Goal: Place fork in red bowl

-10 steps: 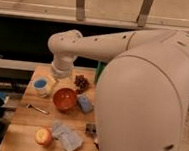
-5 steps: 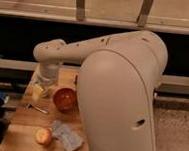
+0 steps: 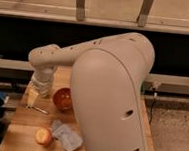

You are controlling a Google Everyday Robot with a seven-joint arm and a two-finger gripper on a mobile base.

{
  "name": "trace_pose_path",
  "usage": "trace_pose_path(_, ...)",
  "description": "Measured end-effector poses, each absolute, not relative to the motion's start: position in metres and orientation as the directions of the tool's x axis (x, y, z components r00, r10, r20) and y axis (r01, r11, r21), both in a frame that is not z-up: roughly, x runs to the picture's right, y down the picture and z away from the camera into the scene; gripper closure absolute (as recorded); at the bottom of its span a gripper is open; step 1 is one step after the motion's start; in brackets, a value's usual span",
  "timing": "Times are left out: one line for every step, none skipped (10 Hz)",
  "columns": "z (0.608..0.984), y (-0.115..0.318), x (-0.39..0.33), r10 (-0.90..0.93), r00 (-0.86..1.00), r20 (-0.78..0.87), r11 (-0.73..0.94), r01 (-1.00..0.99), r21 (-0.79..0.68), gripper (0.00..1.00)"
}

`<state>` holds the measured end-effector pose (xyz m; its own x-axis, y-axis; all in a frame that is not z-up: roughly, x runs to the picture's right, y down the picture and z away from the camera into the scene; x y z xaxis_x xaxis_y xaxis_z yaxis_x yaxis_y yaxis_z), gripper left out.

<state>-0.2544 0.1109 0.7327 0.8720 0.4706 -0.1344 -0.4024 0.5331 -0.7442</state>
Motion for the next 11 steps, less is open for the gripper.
trace_pose_path(0.731,0.12,-0.265,0.454,0.883,-0.124,0.536,-0.381,-0.753,0.2)
trace_pose_path(0.73,0.122,-0.268,0.453,0.883,-0.12,0.536,-0.378,-0.755,0.2)
trace_pose_path(0.731,0.121,-0.265,0.456,0.881,-0.124,0.536,-0.383,-0.752,0.2)
trace_pose_path(0.731,0.121,-0.266,0.456,0.881,-0.124,0.535,-0.383,-0.753,0.2)
trace_pose_path(0.73,0.122,-0.267,0.455,0.882,-0.122,0.536,-0.381,-0.754,0.2)
trace_pose_path(0.731,0.121,-0.265,0.458,0.88,-0.125,0.534,-0.385,-0.752,0.2)
trace_pose_path(0.732,0.122,-0.266,0.457,0.88,-0.126,0.532,-0.384,-0.755,0.2)
trace_pose_path(0.735,0.131,-0.275,0.453,0.884,-0.118,0.528,-0.372,-0.764,0.2)
trace_pose_path(0.734,0.14,-0.285,0.447,0.888,-0.106,0.527,-0.358,-0.771,0.2)
trace_pose_path(0.734,0.143,-0.289,0.449,0.888,-0.099,0.526,-0.352,-0.774,0.2)
trace_pose_path(0.737,0.144,-0.292,0.449,0.889,-0.09,0.525,-0.344,-0.778,0.2)
